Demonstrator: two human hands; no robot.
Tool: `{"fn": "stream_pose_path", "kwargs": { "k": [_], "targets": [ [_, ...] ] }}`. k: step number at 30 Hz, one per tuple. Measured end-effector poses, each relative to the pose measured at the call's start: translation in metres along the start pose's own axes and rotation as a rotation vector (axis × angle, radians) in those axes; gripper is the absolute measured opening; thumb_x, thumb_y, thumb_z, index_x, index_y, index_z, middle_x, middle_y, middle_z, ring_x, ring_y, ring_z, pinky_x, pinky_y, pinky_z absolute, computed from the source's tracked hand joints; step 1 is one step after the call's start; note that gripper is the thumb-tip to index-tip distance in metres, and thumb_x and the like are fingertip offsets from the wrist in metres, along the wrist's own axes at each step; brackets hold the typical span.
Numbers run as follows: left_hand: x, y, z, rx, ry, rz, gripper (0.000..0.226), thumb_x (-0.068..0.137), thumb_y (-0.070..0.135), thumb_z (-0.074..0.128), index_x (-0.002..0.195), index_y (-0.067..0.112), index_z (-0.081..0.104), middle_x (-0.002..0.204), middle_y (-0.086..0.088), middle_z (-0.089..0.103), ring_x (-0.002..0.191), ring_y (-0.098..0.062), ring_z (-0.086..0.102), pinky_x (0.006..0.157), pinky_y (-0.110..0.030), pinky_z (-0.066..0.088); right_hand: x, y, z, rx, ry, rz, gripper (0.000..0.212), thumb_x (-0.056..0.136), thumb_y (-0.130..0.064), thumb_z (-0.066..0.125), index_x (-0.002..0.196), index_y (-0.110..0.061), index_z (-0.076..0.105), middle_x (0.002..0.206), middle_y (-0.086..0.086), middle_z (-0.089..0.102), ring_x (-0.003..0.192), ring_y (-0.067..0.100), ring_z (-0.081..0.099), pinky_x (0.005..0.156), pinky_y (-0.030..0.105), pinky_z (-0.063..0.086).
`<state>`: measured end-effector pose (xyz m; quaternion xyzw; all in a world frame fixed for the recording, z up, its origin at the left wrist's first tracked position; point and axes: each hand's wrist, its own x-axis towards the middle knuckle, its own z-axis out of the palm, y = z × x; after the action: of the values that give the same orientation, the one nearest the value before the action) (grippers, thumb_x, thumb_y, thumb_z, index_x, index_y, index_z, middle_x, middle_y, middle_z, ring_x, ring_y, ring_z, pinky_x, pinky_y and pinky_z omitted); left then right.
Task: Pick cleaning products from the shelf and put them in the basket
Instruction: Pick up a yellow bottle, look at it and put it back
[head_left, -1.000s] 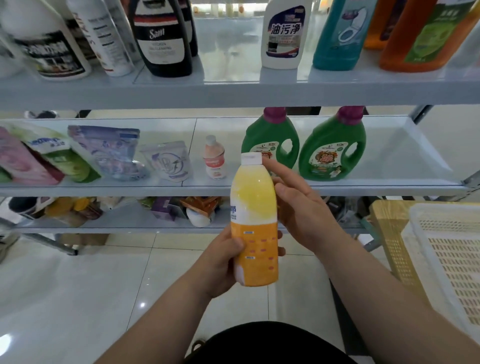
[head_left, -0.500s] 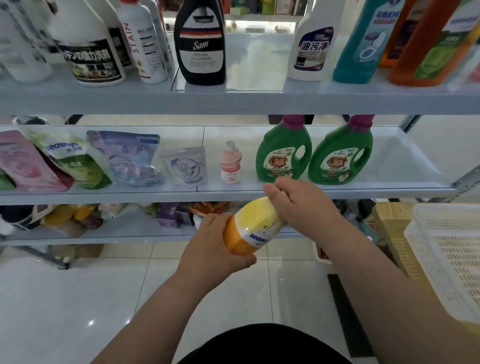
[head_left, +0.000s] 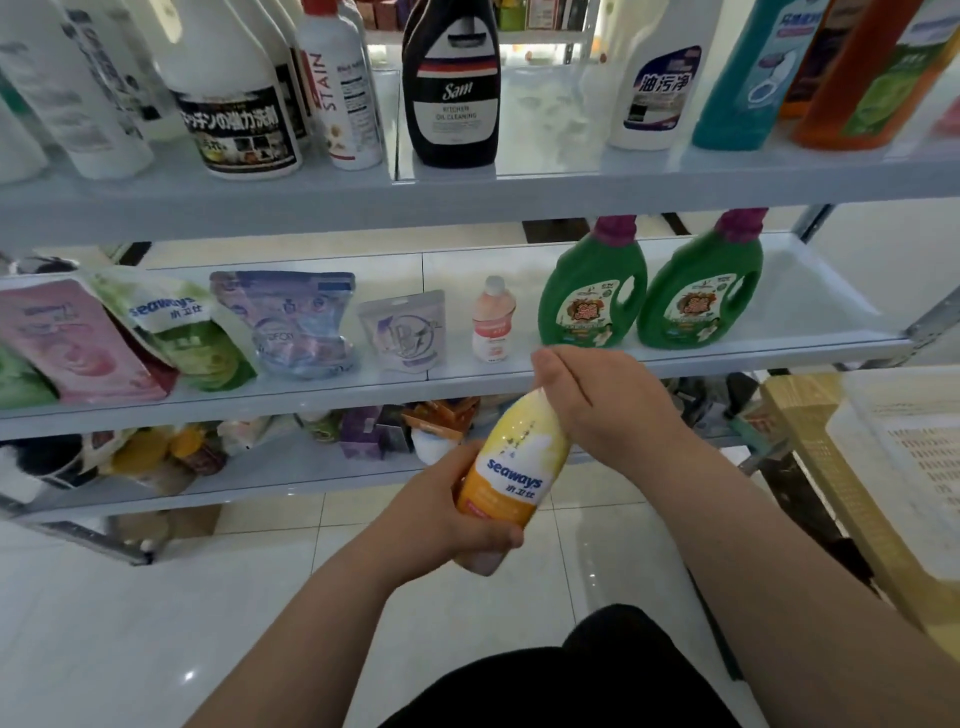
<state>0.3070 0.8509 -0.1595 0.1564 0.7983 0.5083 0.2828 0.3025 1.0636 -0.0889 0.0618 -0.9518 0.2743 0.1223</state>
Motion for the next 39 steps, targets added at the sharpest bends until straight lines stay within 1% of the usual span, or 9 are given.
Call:
{"fn": "stream_pose_path", "kwargs": {
  "k": [8,11,13,18,21,24,27,30,39],
  "targets": [
    [0.022,0.030,-0.007,-0.193,0.128,0.057,0.057,0.069,0.048,0.075,0.103,0.083,0.045,0.106,0.036,0.066,0.094,0.012,0.065,0.066,-0.005,0.051,0.014,0.007,0.014,0.739,0.046,0.286,0.047,0.089,-0.067,0.052,0.121,-0.034,0.061,0.102,-0.012,0.070,0.090,0.005,0.069,0.068,0.020,0.057],
    [0.044,0.050,-0.011,-0.261,0.181,0.130,0.069,0.063,0.048,0.069,0.126,0.068,0.047,0.115,0.024,0.068,0.103,0.001,0.067,0.075,-0.019,0.060,0.024,0.016,0.013,0.747,0.031,0.252,0.064,0.083,-0.073,0.059,0.136,-0.039,0.054,0.126,0.002,0.064,0.110,0.016,0.067,0.085,0.040,0.063],
    [0.060,0.067,-0.016,-0.275,0.211,0.171,0.076,0.066,0.042,0.069,0.136,0.062,0.045,0.122,0.023,0.066,0.108,-0.002,0.067,0.084,-0.031,0.062,0.034,0.021,0.007,0.800,0.011,0.206,0.071,0.080,-0.076,0.064,0.143,-0.050,0.045,0.132,-0.011,0.063,0.117,0.012,0.065,0.090,0.040,0.061],
    [0.103,0.121,-0.032,-0.197,0.259,0.311,0.075,0.071,0.040,0.065,0.133,0.071,0.039,0.131,0.030,0.056,0.112,0.005,0.059,0.072,-0.016,0.057,0.086,0.032,-0.022,0.770,0.128,0.164,0.087,0.076,-0.070,0.067,0.152,-0.047,0.033,0.128,-0.026,0.064,0.116,0.001,0.064,0.098,0.040,0.057],
    [0.126,0.154,-0.046,-0.119,0.289,0.382,0.064,0.076,0.046,0.062,0.125,0.078,0.038,0.132,0.028,0.053,0.112,0.013,0.056,0.073,-0.003,0.050,0.124,0.037,-0.045,0.769,0.213,0.086,0.082,0.074,-0.066,0.071,0.147,-0.048,0.037,0.123,-0.032,0.063,0.111,-0.007,0.062,0.090,0.024,0.058],
    [0.144,0.166,-0.064,0.196,0.527,0.478,0.063,0.086,0.057,0.052,0.147,0.052,0.036,0.139,0.017,0.042,0.125,0.008,0.045,0.088,0.002,0.040,0.162,0.041,-0.062,0.792,0.293,0.024,0.081,0.080,-0.060,0.074,0.149,-0.043,0.037,0.122,-0.036,0.061,0.111,-0.012,0.060,0.082,0.010,0.055],
    [0.163,0.153,-0.082,0.716,0.792,0.500,0.069,0.087,0.044,0.060,0.150,0.018,0.047,0.142,-0.009,0.048,0.134,-0.025,0.043,0.115,-0.036,0.036,0.198,0.046,-0.073,0.757,0.360,-0.010,0.074,0.088,-0.052,0.074,0.149,-0.042,0.033,0.117,-0.044,0.057,0.107,-0.022,0.055,0.077,0.000,0.046],
    [0.181,0.140,-0.089,1.044,0.856,0.366,0.077,0.078,0.036,0.077,0.146,0.012,0.053,0.136,-0.018,0.056,0.129,-0.043,0.049,0.113,-0.068,0.032,0.232,0.055,-0.077,0.734,0.374,-0.018,0.080,0.092,-0.042,0.075,0.157,-0.037,0.028,0.125,-0.035,0.053,0.105,-0.026,0.052,0.076,-0.003,0.044],
    [0.209,0.108,-0.093,1.227,0.989,0.454,0.094,0.058,0.033,0.081,0.144,0.008,0.052,0.133,-0.019,0.057,0.126,-0.046,0.052,0.113,-0.070,0.031,0.281,0.071,-0.060,0.599,0.365,-0.010,0.092,0.087,-0.053,0.071,0.160,-0.045,0.015,0.147,-0.018,0.047,0.120,-0.005,0.050,0.090,0.007,0.039]
  ]
}}
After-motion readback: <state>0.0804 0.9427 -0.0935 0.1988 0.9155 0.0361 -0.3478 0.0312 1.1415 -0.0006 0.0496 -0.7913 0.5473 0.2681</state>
